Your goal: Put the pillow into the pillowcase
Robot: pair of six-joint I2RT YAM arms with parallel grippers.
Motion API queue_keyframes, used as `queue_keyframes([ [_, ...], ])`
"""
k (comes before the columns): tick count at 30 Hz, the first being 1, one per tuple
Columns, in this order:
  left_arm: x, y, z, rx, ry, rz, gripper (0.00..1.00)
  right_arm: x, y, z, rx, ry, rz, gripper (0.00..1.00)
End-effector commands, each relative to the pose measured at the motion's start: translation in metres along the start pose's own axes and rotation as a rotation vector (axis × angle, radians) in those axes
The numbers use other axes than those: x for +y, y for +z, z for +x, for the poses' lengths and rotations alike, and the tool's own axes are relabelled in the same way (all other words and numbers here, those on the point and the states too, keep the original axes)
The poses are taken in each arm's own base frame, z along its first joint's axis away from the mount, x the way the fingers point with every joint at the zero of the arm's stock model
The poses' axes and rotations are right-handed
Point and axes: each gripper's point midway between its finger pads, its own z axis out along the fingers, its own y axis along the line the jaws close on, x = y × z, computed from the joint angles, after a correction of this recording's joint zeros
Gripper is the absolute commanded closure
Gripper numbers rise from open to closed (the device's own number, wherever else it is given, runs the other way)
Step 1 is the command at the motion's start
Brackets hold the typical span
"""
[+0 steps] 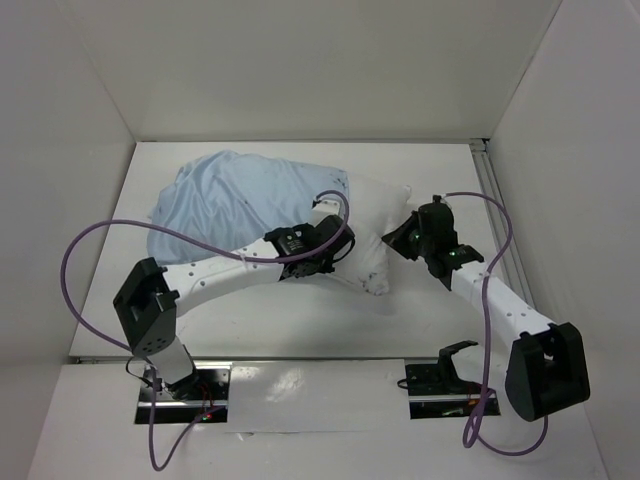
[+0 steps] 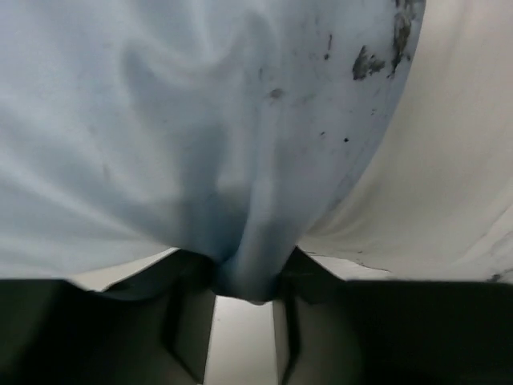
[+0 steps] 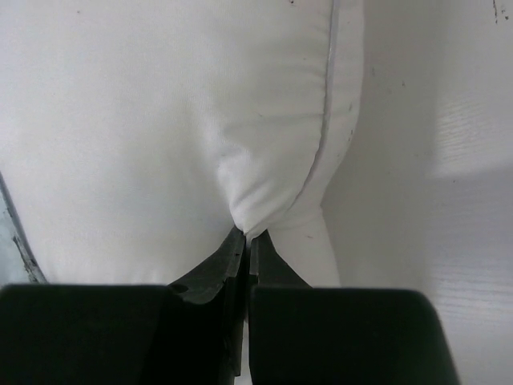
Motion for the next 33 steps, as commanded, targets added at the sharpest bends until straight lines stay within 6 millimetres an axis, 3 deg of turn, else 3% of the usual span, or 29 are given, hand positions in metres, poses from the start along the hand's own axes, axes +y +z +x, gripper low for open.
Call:
queue_keyframes([
  [1, 0.012, -0.023, -0.034, -0.114, -0.069, -0.025, 0.65, 0.017, -0.012, -0.014, -0.045, -0.026, -0.037, 1.00],
  [4, 0.018, -0.031, -0.031, -0.111, -0.071, -0.014, 0.85, 0.015, -0.009, -0.016, -0.050, -0.021, -0.031, 1.00],
  [9, 0.019, -0.051, -0.034, -0.116, -0.090, 0.043, 0.88, 0.015, -0.007, -0.015, -0.042, -0.032, -0.035, 1.00],
  [10, 0.018, -0.051, -0.032, -0.108, -0.080, 0.054, 1.00, 0.021, -0.008, -0.016, -0.039, -0.047, -0.054, 1.00],
  [11, 0.016, -0.055, -0.033, -0.106, -0.084, 0.073, 1.00, 0.021, -0.006, -0.013, -0.022, -0.079, -0.065, 1.00],
  [12, 0.007, -0.059, -0.033, -0.088, -0.076, 0.118, 1.00, 0.036, -0.010, -0.006, 0.047, -0.131, -0.128, 0.95],
  [13, 0.004, -0.062, -0.035, -0.085, -0.067, 0.139, 1.00, 0.035, -0.012, -0.003, 0.087, -0.209, -0.118, 0.84],
  [14, -0.001, -0.067, -0.041, -0.093, -0.066, 0.164, 1.00, 0.035, -0.015, -0.002, 0.117, -0.235, -0.101, 0.67],
  [15, -0.005, -0.070, -0.043, -0.092, -0.069, 0.183, 1.00, 0.038, -0.021, -0.005, 0.126, -0.263, -0.093, 0.23],
  [17, -0.014, -0.077, -0.049, -0.095, -0.069, 0.229, 1.00, 0.021, -0.040, 0.002, 0.151, -0.311, -0.036, 0.03],
  [19, -0.020, -0.080, -0.056, -0.101, -0.064, 0.251, 1.00, 0.017, -0.060, -0.006, 0.100, -0.339, -0.017, 0.00],
  [21, -0.021, -0.080, -0.061, -0.104, -0.060, 0.259, 1.00, 0.001, -0.070, 0.009, 0.172, -0.357, 0.029, 0.00],
  [24, -0.024, -0.083, -0.068, -0.110, -0.060, 0.276, 1.00, 0.007, -0.082, 0.046, 0.344, -0.393, -0.104, 0.05],
  [25, -0.026, -0.082, -0.070, -0.112, -0.051, 0.277, 1.00, 0.006, -0.083, 0.066, 0.423, -0.374, -0.165, 0.05],
  [27, -0.027, -0.084, -0.074, -0.123, -0.045, 0.283, 1.00, 0.004, -0.077, 0.074, 0.428, -0.382, -0.200, 0.12],
  [28, -0.026, -0.083, -0.080, -0.131, -0.054, 0.280, 1.00, -0.008, -0.068, 0.083, 0.463, -0.369, -0.170, 0.17],
  [29, -0.028, -0.086, -0.083, -0.134, -0.047, 0.292, 1.00, -0.003, -0.062, 0.082, 0.449, -0.376, -0.200, 0.25],
  [30, -0.031, -0.085, -0.086, -0.140, -0.050, 0.296, 1.00, -0.001, -0.056, 0.081, 0.446, -0.359, -0.200, 0.64],
  [31, -0.036, -0.090, -0.094, -0.155, -0.045, 0.315, 1.00, 0.004, -0.051, 0.077, 0.437, -0.350, -0.206, 0.82],
  [32, -0.044, -0.094, -0.102, -0.168, -0.052, 0.344, 1.00, 0.020, -0.045, 0.070, 0.429, -0.353, -0.226, 0.94],
  [33, -0.058, -0.101, -0.115, -0.181, -0.060, 0.398, 1.00, 0.036, -0.040, 0.058, 0.392, -0.345, -0.257, 1.00],
])
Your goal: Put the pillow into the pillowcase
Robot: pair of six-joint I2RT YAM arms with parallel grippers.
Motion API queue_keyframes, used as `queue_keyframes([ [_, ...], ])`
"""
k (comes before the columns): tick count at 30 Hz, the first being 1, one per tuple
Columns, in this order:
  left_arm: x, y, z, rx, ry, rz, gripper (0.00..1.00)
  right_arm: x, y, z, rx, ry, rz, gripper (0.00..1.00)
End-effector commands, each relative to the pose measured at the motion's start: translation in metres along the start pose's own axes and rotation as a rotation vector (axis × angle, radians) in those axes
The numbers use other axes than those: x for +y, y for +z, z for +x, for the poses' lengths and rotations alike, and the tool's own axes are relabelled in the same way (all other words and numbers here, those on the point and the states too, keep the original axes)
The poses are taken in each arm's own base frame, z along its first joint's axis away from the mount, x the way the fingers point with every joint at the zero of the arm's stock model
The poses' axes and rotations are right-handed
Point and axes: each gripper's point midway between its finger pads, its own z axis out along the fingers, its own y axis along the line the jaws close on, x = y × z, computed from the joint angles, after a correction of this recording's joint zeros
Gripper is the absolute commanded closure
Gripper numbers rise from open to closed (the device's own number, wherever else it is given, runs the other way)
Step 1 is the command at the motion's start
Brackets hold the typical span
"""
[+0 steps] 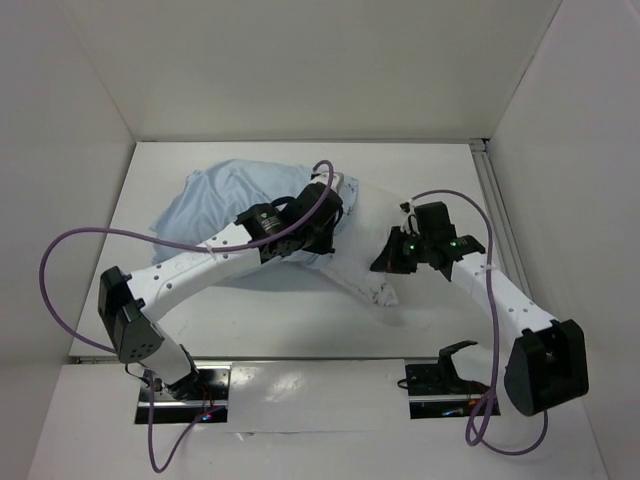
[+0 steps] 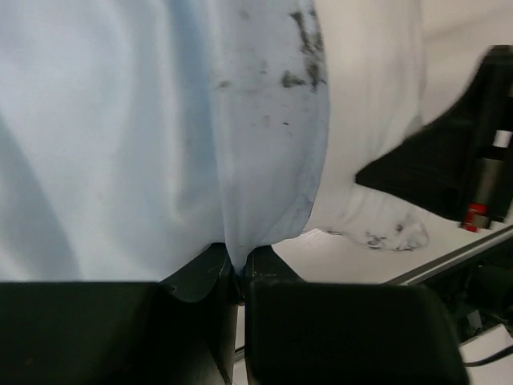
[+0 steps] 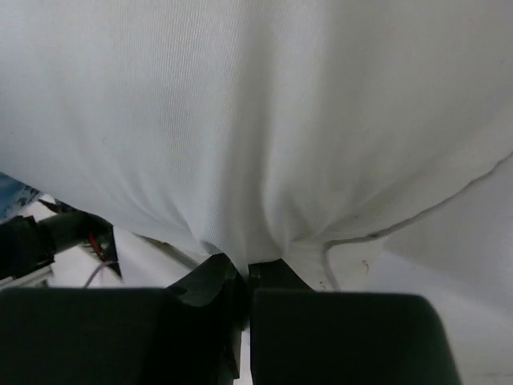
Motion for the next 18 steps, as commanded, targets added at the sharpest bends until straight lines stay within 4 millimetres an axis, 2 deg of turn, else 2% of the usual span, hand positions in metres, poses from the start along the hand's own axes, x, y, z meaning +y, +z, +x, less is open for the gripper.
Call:
queue_keyframes([
  [1, -0.067, -0.027, -0.066, -0.147, -0.020, 0.254, 1.00, 0.056, 0.003, -0.053, -0.095, -0.073, -0.161, 1.00],
  [2, -0.083, -0.032, -0.073, -0.160, -0.001, 0.300, 1.00, 0.069, 0.000, -0.066, -0.123, -0.062, -0.198, 1.00],
  [3, -0.099, -0.026, -0.070, -0.144, 0.026, 0.329, 1.00, 0.084, -0.007, -0.078, -0.155, -0.068, -0.244, 1.00],
  [4, -0.128, -0.048, -0.087, -0.188, 0.048, 0.414, 1.00, 0.100, -0.012, -0.088, -0.173, -0.074, -0.303, 1.00],
  [5, -0.147, -0.057, -0.086, -0.168, 0.077, 0.489, 1.00, 0.112, -0.017, -0.098, -0.208, -0.064, -0.349, 1.00],
  [6, -0.160, -0.065, -0.088, -0.163, 0.095, 0.536, 1.00, 0.120, -0.021, -0.104, -0.225, -0.063, -0.377, 1.00],
  [7, -0.174, -0.077, -0.101, -0.187, 0.104, 0.597, 1.00, 0.125, -0.023, -0.107, -0.235, -0.061, -0.402, 1.00],
  [9, -0.185, -0.098, -0.107, -0.199, 0.136, 0.685, 1.00, 0.124, -0.025, -0.110, -0.245, -0.055, -0.425, 1.00],
  [12, -0.179, -0.130, -0.132, -0.268, 0.142, 0.725, 1.00, 0.122, -0.030, -0.102, -0.219, -0.092, -0.406, 1.00],
  [13, -0.168, -0.149, -0.146, -0.305, 0.130, 0.736, 1.00, 0.124, -0.038, -0.102, -0.233, -0.112, -0.400, 1.00],
  [14, -0.165, -0.148, -0.148, -0.303, 0.129, 0.740, 1.00, 0.119, -0.036, -0.099, -0.226, -0.117, -0.380, 1.00],
  [15, -0.157, -0.171, -0.157, -0.341, 0.121, 0.750, 1.00, 0.123, -0.049, -0.099, -0.252, -0.146, -0.381, 1.00],
  [16, -0.151, -0.178, -0.156, -0.349, 0.128, 0.737, 1.00, 0.117, -0.052, -0.093, -0.246, -0.167, -0.349, 1.00],
  [18, -0.134, -0.200, -0.166, -0.394, 0.105, 0.689, 1.00, 0.111, -0.067, -0.093, -0.306, -0.190, -0.290, 1.00],
])
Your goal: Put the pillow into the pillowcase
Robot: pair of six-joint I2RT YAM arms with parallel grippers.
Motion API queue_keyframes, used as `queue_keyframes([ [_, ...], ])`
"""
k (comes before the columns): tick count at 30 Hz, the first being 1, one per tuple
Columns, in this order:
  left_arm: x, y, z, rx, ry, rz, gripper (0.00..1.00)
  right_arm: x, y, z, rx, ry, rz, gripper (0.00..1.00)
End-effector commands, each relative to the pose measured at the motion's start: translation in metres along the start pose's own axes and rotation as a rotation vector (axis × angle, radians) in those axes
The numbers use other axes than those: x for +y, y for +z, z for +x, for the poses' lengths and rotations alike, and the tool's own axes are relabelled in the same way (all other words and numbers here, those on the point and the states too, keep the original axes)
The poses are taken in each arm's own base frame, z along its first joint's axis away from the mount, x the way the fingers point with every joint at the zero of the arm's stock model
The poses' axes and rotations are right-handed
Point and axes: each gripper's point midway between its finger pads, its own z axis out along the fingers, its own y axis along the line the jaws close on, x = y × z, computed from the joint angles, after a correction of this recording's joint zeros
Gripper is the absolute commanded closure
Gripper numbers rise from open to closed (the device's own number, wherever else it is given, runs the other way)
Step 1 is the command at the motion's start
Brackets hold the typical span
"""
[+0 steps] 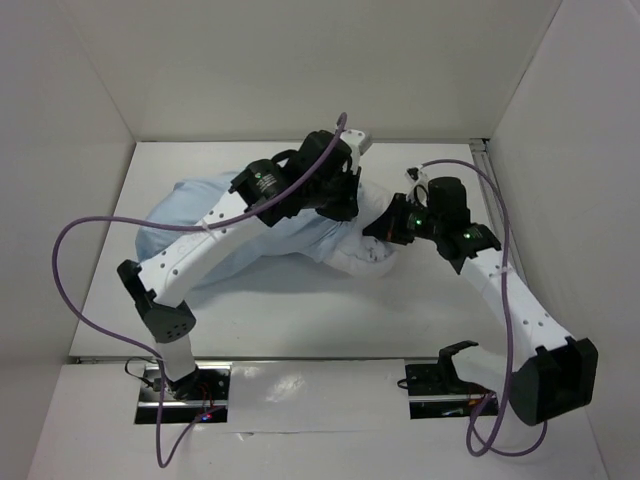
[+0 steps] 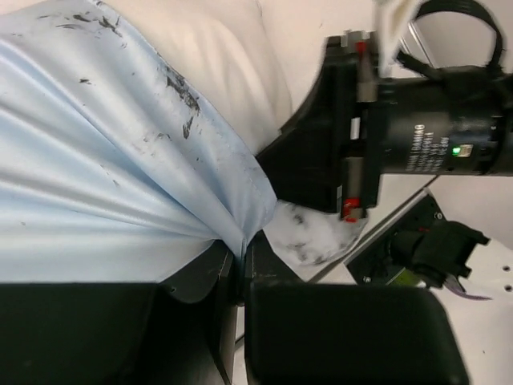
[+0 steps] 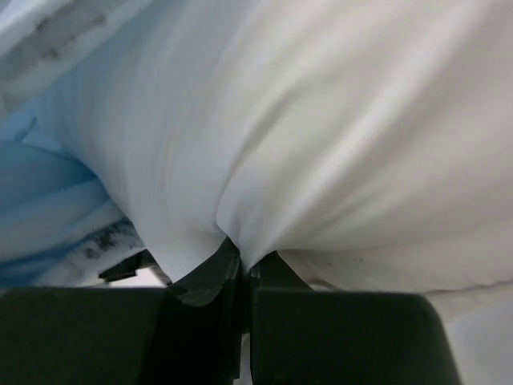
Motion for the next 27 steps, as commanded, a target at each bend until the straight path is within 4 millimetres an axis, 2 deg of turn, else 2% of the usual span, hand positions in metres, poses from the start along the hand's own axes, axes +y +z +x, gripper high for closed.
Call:
queue_keyframes([
  [1, -0.072, -0.149, -0.101, -0.429, 0.001, 0.337, 1.00, 0.023, -0.033, -0.019, -0.104, -0.152, 0.005, 1.00],
  [3, -0.055, -0.166, -0.095, -0.422, -0.014, 0.268, 1.00, 0.015, -0.042, -0.013, -0.105, -0.155, 0.063, 1.00],
  [4, -0.051, -0.175, -0.095, -0.433, -0.031, 0.258, 1.00, 0.009, -0.046, -0.001, -0.066, -0.141, 0.087, 1.00],
  [5, -0.050, -0.192, -0.095, -0.456, -0.042, 0.271, 1.00, 0.014, -0.051, 0.002, -0.053, -0.139, 0.074, 1.00],
  [8, -0.054, -0.207, -0.085, -0.429, -0.054, 0.321, 1.00, 0.032, -0.071, 0.024, -0.011, -0.114, 0.000, 1.00],
  [9, -0.054, -0.206, -0.081, -0.415, -0.051, 0.324, 1.00, 0.039, -0.078, 0.028, -0.013, -0.109, -0.021, 1.00],
  [10, -0.050, -0.195, -0.078, -0.384, -0.054, 0.290, 1.00, 0.050, -0.089, 0.036, -0.013, -0.097, -0.069, 1.00],
  [15, -0.040, -0.131, -0.098, -0.330, -0.028, 0.245, 1.00, 0.081, -0.108, 0.059, 0.094, -0.010, -0.210, 1.00],
  [16, -0.014, -0.089, -0.105, -0.291, -0.057, 0.197, 1.00, 0.086, -0.109, 0.060, 0.103, 0.003, -0.232, 1.00],
  [17, -0.012, -0.070, -0.111, -0.274, -0.048, 0.248, 1.00, 0.086, -0.106, 0.058, 0.112, 0.035, -0.227, 1.00],
  [18, 0.000, -0.044, -0.111, -0.242, -0.062, 0.244, 1.00, 0.085, -0.102, 0.056, 0.118, 0.057, -0.223, 1.00],
  [19, 0.028, -0.019, -0.115, -0.222, -0.084, 0.205, 1.00, 0.079, -0.090, 0.052, 0.136, 0.106, -0.196, 1.00],
  [20, 0.046, 0.035, -0.099, -0.131, -0.111, 0.193, 1.00, 0.078, -0.082, 0.045, 0.134, 0.127, -0.198, 1.00],
  [21, 0.061, 0.058, -0.093, -0.098, -0.115, 0.179, 1.00, 0.075, -0.072, 0.044, 0.160, 0.191, -0.193, 1.00],
  [22, 0.075, 0.071, -0.089, -0.068, -0.120, 0.186, 1.00, 0.065, -0.052, 0.039, 0.183, 0.250, -0.173, 1.00],
  [23, 0.083, 0.086, -0.078, -0.027, -0.136, 0.185, 0.94, 0.055, -0.042, 0.037, 0.189, 0.271, -0.156, 1.00],
  [24, 0.083, 0.093, -0.073, -0.006, -0.128, 0.199, 0.80, 0.047, -0.032, 0.032, 0.192, 0.287, -0.142, 1.00],
  [25, 0.090, 0.096, -0.063, 0.025, -0.126, 0.198, 0.44, 0.032, -0.021, 0.028, 0.182, 0.313, -0.106, 1.00],
  [26, 0.089, 0.092, -0.064, 0.016, -0.114, 0.201, 0.30, 0.008, -0.004, 0.011, 0.147, 0.340, -0.083, 1.00],
  [27, 0.091, 0.084, -0.069, -0.014, -0.083, 0.185, 0.18, -0.009, 0.004, 0.001, 0.124, 0.386, -0.051, 1.00],
])
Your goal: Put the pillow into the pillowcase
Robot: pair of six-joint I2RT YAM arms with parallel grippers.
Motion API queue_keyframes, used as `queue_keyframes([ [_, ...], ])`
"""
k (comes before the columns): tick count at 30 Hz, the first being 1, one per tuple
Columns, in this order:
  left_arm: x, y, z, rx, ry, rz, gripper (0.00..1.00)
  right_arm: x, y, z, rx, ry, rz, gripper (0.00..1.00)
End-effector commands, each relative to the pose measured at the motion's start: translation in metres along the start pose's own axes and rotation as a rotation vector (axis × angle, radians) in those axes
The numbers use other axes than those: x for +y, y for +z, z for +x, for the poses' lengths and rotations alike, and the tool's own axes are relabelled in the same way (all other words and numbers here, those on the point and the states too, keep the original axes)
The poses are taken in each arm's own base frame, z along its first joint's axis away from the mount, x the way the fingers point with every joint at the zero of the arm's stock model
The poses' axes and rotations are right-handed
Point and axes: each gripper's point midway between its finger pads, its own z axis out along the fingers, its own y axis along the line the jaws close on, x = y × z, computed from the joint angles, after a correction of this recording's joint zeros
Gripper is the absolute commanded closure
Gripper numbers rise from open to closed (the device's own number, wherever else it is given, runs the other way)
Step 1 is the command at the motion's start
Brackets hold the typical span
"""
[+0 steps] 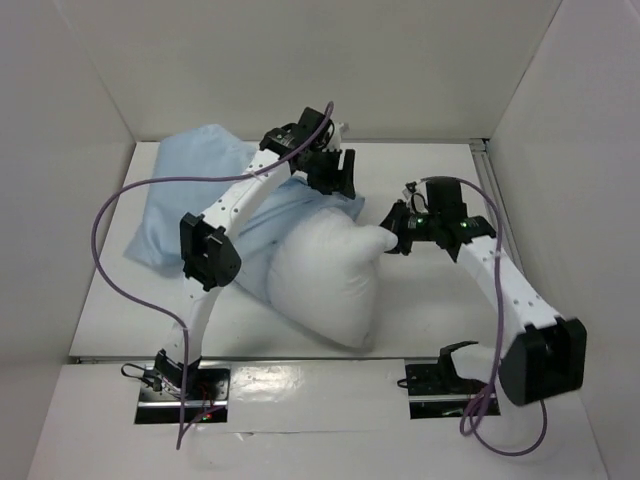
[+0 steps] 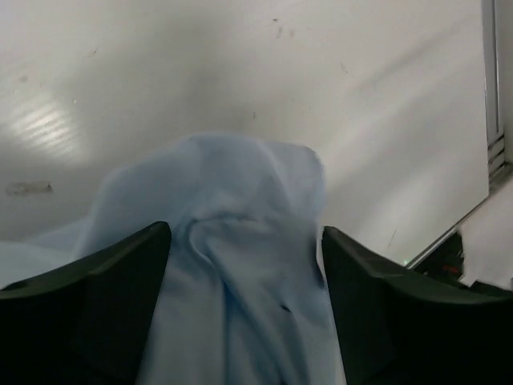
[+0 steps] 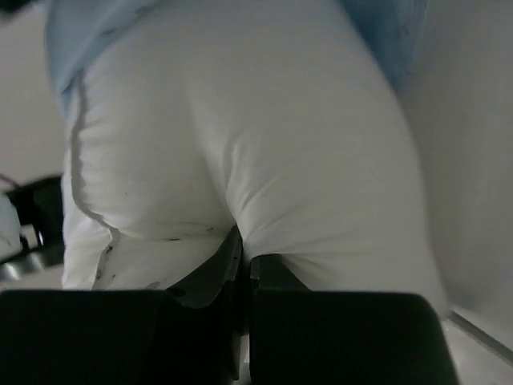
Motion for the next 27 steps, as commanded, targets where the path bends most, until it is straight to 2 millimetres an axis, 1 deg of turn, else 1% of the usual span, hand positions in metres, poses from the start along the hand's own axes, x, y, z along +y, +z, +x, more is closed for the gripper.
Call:
queue_keyframes([
  [1, -0.056, -0.086, -0.054, -0.279, 0.184, 0.139, 0.08, -0.021, 0.017, -0.055, -0.099, 0.061, -0.025, 1.00],
  [2, -0.054, -0.102, -0.061, -0.333, 0.187, 0.099, 0.00, -0.043, 0.023, -0.086, -0.171, 0.099, -0.008, 1.00],
  [3, -0.058, -0.120, -0.067, -0.379, 0.213, 0.091, 0.00, -0.057, 0.025, -0.100, -0.205, 0.154, 0.016, 0.98],
  [4, -0.069, -0.154, -0.072, -0.448, 0.243, 0.099, 0.00, -0.070, 0.026, -0.113, -0.238, 0.170, 0.036, 0.91],
  [5, -0.075, -0.172, -0.076, -0.491, 0.251, 0.100, 0.00, -0.087, 0.028, -0.138, -0.304, 0.197, 0.099, 0.81],
  [6, -0.074, -0.184, -0.077, -0.519, 0.249, 0.080, 0.00, -0.107, 0.019, -0.150, -0.332, 0.218, 0.165, 0.63],
  [7, -0.077, -0.199, -0.078, -0.548, 0.252, 0.077, 0.00, -0.113, 0.015, -0.159, -0.354, 0.209, 0.195, 0.49],
  [8, -0.078, -0.213, -0.073, -0.564, 0.252, 0.070, 0.00, -0.115, 0.004, -0.176, -0.407, 0.195, 0.238, 0.38],
  [9, -0.075, -0.217, -0.070, -0.568, 0.247, 0.056, 0.00, -0.122, -0.007, -0.183, -0.433, 0.204, 0.266, 0.30],
  [10, -0.064, -0.218, -0.068, -0.572, 0.249, -0.001, 0.03, -0.121, -0.017, -0.185, -0.450, 0.174, 0.286, 0.28],
  [11, -0.049, -0.203, -0.057, -0.525, 0.240, -0.045, 0.08, -0.119, -0.025, -0.187, -0.480, 0.160, 0.312, 0.22],
  [12, -0.036, -0.205, -0.052, -0.530, 0.223, -0.104, 0.18, -0.119, -0.049, -0.195, -0.577, 0.151, 0.349, 0.16],
  [13, -0.027, -0.199, -0.045, -0.505, 0.230, -0.134, 0.24, -0.117, -0.061, -0.199, -0.623, 0.126, 0.346, 0.13],
  [14, -0.017, -0.190, -0.036, -0.474, 0.232, -0.160, 0.22, -0.115, -0.071, -0.200, -0.665, 0.115, 0.344, 0.09],
  [15, -0.003, -0.165, -0.016, -0.396, 0.223, -0.192, 0.17, -0.109, -0.087, -0.195, -0.725, 0.080, 0.347, 0.06],
  [16, 0.007, -0.163, -0.010, -0.385, 0.214, -0.232, 0.09, -0.103, -0.096, -0.198, -0.763, 0.034, 0.334, 0.04],
  [17, 0.011, -0.158, -0.002, -0.369, 0.207, -0.258, 0.04, -0.099, -0.100, -0.195, -0.770, 0.008, 0.334, 0.04],
  [18, 0.027, -0.146, 0.011, -0.327, 0.196, -0.309, 0.01, -0.093, -0.101, -0.192, -0.760, -0.022, 0.316, 0.02],
  [19, 0.033, -0.141, 0.017, -0.316, 0.184, -0.345, 0.01, -0.089, -0.101, -0.188, -0.740, -0.069, 0.313, 0.02],
  [20, 0.038, -0.143, 0.021, -0.317, 0.168, -0.366, 0.06, -0.086, -0.094, -0.181, -0.700, -0.096, 0.300, 0.02],
  [21, 0.049, -0.134, 0.032, -0.301, 0.155, -0.394, 0.08, -0.083, -0.088, -0.176, -0.668, -0.121, 0.289, 0.02],
  [22, 0.051, -0.133, 0.037, -0.306, 0.145, -0.391, 0.08, -0.076, -0.079, -0.162, -0.607, -0.169, 0.274, 0.02],
  [23, 0.051, -0.130, 0.042, -0.306, 0.147, -0.373, 0.08, -0.076, -0.075, -0.152, -0.584, -0.187, 0.277, 0.02],
  [24, 0.051, -0.127, 0.051, -0.316, 0.136, -0.347, 0.08, -0.083, -0.068, -0.141, -0.553, -0.192, 0.286, 0.02],
  [25, 0.051, -0.125, 0.055, -0.314, 0.138, -0.332, 0.08, -0.076, -0.066, -0.128, -0.538, -0.224, 0.274, 0.02],
  [27, 0.057, -0.118, 0.064, -0.287, 0.126, -0.341, 0.08, -0.078, -0.057, -0.107, -0.489, -0.237, 0.254, 0.02],
])
